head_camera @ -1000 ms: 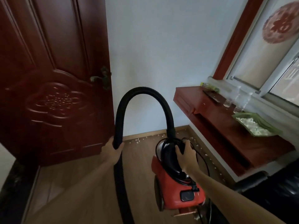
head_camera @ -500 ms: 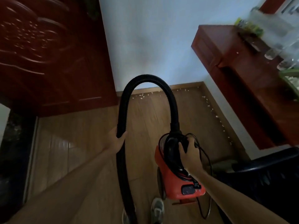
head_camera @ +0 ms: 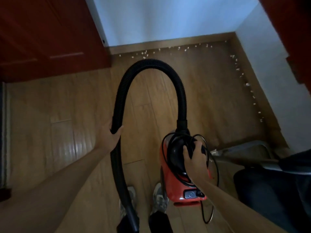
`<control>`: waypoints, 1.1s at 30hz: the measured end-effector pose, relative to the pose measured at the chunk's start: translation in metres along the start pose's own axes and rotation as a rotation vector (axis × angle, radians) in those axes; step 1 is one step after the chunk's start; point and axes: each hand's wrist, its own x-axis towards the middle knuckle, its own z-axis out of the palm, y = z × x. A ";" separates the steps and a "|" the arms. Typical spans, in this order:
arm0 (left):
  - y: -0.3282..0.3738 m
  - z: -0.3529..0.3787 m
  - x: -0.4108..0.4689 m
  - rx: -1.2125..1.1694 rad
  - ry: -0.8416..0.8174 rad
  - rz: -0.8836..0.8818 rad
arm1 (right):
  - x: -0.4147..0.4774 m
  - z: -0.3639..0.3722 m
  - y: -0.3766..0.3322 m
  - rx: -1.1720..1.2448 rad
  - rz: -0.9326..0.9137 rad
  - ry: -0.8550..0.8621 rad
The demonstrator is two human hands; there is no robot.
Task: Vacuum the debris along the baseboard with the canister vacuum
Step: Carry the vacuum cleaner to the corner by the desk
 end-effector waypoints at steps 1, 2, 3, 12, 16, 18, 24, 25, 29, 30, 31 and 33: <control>-0.014 0.008 0.002 0.018 -0.001 -0.007 | 0.006 0.009 0.010 -0.005 0.008 -0.006; -0.027 0.017 0.004 0.029 -0.004 -0.022 | 0.011 0.018 0.022 -0.010 0.016 -0.013; -0.039 0.025 0.007 0.041 -0.004 -0.037 | 0.016 0.028 0.033 -0.011 0.023 -0.018; -0.129 0.098 0.029 0.076 -0.002 -0.121 | 0.053 0.100 0.105 -0.040 0.015 -0.032; -0.153 0.128 0.031 0.088 0.007 -0.164 | 0.067 0.121 0.124 0.001 0.052 -0.026; -0.167 0.141 0.032 0.078 0.013 -0.163 | 0.072 0.131 0.134 -0.003 0.051 -0.025; -0.206 0.164 0.040 0.113 0.049 -0.176 | 0.081 0.151 0.151 -0.006 0.039 -0.039; -0.211 0.166 0.041 0.115 0.063 -0.174 | 0.081 0.154 0.154 -0.010 0.040 -0.045; -0.225 0.170 0.043 0.131 0.102 -0.128 | 0.082 0.167 0.169 -0.048 0.042 -0.042; -0.229 0.171 0.044 0.131 0.109 -0.124 | 0.083 0.170 0.173 -0.054 0.048 -0.038; -0.232 0.172 0.046 0.138 0.112 -0.132 | 0.083 0.173 0.175 -0.061 0.052 -0.030; -0.243 0.174 0.051 0.159 0.113 -0.152 | 0.082 0.177 0.180 -0.093 0.052 -0.004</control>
